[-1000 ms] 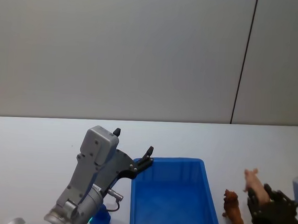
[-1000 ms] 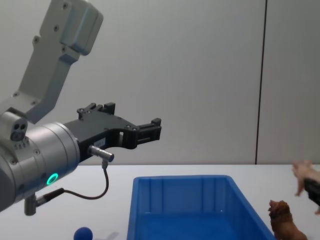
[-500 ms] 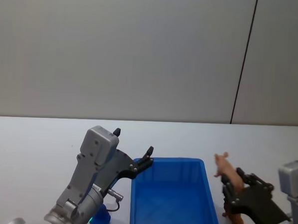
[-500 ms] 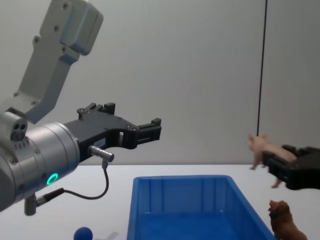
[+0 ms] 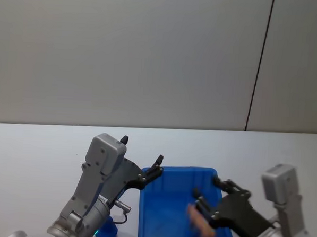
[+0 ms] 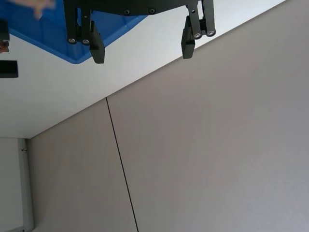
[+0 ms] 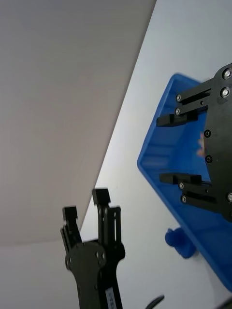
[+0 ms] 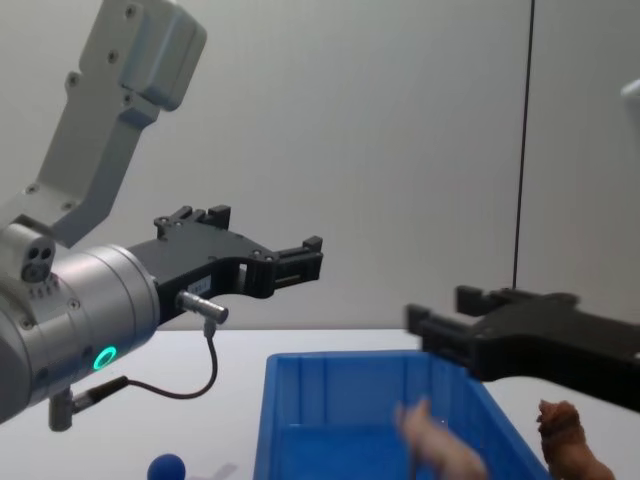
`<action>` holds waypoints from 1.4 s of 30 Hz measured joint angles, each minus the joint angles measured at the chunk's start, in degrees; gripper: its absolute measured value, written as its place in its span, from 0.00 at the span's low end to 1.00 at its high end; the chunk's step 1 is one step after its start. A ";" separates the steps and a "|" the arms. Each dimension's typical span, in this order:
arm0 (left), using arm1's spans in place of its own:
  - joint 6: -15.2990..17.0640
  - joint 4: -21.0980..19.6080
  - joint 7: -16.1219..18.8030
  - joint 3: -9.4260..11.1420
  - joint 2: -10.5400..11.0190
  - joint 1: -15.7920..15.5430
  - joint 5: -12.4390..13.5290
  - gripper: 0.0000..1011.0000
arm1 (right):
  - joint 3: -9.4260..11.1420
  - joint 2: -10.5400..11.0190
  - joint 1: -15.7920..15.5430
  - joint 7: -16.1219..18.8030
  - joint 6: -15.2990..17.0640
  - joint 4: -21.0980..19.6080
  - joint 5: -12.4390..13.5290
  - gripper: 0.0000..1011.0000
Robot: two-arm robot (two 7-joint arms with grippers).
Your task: Pick up the two dolls from the table and place them into the box.
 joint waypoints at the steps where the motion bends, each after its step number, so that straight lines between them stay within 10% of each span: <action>1: 0.00 0.00 0.00 0.00 0.00 0.00 0.00 0.99 | -0.14 -0.20 0.26 0.50 0.01 0.31 -0.06 0.54; 16: 0.00 0.00 0.00 0.00 0.00 0.00 0.00 0.99 | -1.68 -2.20 3.17 3.99 1.09 4.39 -1.25 0.99; 42: 0.00 0.00 0.00 0.00 0.00 0.00 0.00 0.99 | 0.96 2.51 -4.00 -11.10 4.05 -3.48 -0.34 0.99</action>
